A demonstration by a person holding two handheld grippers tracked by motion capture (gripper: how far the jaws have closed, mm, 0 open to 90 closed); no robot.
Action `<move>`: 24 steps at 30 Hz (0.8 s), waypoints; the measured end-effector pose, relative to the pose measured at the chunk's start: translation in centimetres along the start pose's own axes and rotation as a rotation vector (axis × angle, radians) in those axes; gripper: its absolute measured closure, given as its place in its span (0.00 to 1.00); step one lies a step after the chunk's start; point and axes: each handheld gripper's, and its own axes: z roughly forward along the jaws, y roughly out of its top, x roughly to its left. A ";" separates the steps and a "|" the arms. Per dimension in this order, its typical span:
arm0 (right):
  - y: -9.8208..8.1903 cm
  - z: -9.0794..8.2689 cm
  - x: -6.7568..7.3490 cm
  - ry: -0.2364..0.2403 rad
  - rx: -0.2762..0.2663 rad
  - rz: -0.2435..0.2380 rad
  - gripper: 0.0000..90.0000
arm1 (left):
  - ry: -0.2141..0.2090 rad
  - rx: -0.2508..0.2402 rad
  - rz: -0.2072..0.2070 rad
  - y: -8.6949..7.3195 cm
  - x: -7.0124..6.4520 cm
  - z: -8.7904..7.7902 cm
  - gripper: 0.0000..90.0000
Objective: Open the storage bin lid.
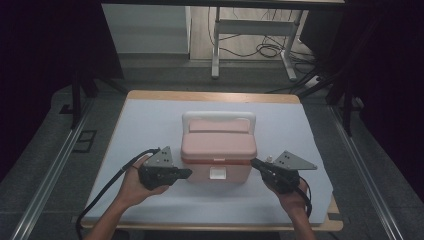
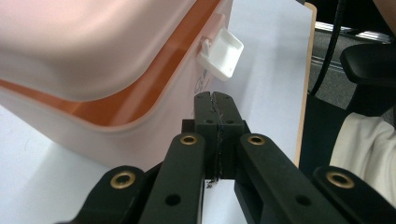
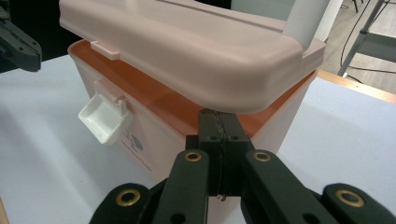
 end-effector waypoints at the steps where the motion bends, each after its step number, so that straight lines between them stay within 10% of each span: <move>1: 0.0 0.0 0.0 0.000 0.001 0.002 1.00 | -0.006 -0.005 -0.003 0.1 -0.1 0.1 1.00; 24: 0.0 0.1 0.0 -0.002 0.001 0.000 1.00 | -0.022 -0.008 0.030 2.7 -1.5 4.3 1.00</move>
